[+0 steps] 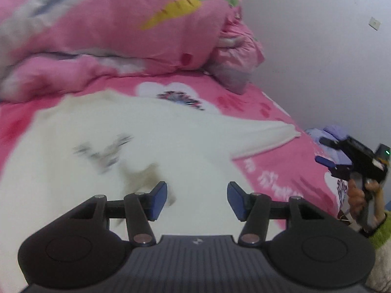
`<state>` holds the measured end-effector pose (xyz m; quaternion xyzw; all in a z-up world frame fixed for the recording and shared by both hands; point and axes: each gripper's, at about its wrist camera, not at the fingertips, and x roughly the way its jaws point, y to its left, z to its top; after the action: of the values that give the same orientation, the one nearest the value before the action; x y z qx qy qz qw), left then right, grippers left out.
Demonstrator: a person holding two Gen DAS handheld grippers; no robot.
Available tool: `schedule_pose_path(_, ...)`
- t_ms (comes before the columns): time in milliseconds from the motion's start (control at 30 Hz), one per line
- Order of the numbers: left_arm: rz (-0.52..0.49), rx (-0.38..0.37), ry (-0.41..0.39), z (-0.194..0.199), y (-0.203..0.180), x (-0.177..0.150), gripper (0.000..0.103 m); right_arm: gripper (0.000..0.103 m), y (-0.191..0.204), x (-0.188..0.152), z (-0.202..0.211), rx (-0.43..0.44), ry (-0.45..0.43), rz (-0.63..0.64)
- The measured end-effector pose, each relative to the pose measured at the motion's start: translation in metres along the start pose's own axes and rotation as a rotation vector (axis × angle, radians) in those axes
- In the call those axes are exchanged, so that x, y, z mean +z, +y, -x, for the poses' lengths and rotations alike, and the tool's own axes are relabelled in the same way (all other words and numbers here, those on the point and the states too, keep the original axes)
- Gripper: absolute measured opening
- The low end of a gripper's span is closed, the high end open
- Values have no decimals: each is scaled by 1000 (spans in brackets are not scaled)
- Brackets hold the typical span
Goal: Fold clothes
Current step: 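Grasp the remaining sleeve cuff with the right gripper, then lift the sleeve and lay it across the sweater with the right gripper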
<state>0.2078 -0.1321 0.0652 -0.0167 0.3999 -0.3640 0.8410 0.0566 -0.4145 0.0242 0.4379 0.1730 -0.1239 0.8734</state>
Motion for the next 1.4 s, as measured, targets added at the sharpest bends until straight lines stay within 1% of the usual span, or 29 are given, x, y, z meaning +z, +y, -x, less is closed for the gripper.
schedule_pose_path(67,-10,-25,21,-38,-11,5,55,71,-27,30,-19,-53,-47,-62)
schedule_pose_path(100,-19,-35,34,-56,-17,7,54,71,-36,42,-36,-74,-68,-84)
schedule_pose_path(200,-59,-53,67,-98,-31,5,50,68,-62,76,-76,-156,-108,-123)
schedule_pose_path(267,-79,-67,84,-119,-37,2,50,64,-74,88,-108,-196,-127,-164)
schedule_pose_path(333,-75,-88,108,-134,-38,-3,50,60,-83,95,-135,-232,-133,-195)
schedule_pose_path(367,-70,-99,128,-139,-38,-7,50,56,-87,98,-149,-250,-136,-210)
schedule_pose_path(433,-73,-98,140,-149,-38,-17,50,42,-96,102,-174,-265,-131,-247)
schedule_pose_path(467,-81,-96,134,-150,-38,-20,50,29,-102,105,-183,-261,-131,-271)
schedule_pose_path(500,-91,-94,123,-150,-39,-24,50,19,-108,109,-191,-252,-135,-294)
schedule_pose_path(567,-93,-94,114,-151,-39,-26,50,10,-116,114,-206,-224,-153,-342)
schedule_pose_path(633,-83,-96,114,-152,-38,-26,50,8,-119,120,-219,-191,-162,-384)
schedule_pose_path(667,-75,-97,115,-153,-38,-25,50,8,-117,126,-225,-180,-167,-385)
schedule_pose_path(767,-52,-98,114,-154,-36,-23,50,7,-90,141,-233,-137,-190,-346)
schedule_pose_path(833,-40,-98,111,-153,-35,-22,50,7,-63,154,-238,-91,-199,-307)
schedule_pose_path(900,-28,-97,109,-153,-35,-21,50,7,-32,170,-231,-40,-199,-258)
schedule_pose_path(1000,27,-96,108,-141,-26,-18,49,7,38,178,-225,76,-158,-135)
schedule_pose_path(1067,67,-95,108,-132,-20,-15,43,7,89,177,-222,162,-115,-29)
schedule_pose_path(1133,106,-96,99,-117,-12,-15,43,7,142,162,-207,259,-44,113)
schedule_pose_path(1167,126,-98,87,-103,-7,-16,43,7,163,149,-194,301,-4,189)
schedule_pose_path(1267,199,-81,56,-54,19,-26,43,7,220,104,-178,432,129,405)
schedule_pose_path(1300,221,-71,48,-39,29,-33,43,7,232,84,-172,466,174,482)
schedule_pose_path(1367,255,-17,50,-10,48,-48,43,7,252,44,-162,529,263,635)
schedule_pose_path(1400,260,13,54,3,56,-56,43,7,257,24,-158,545,302,712)
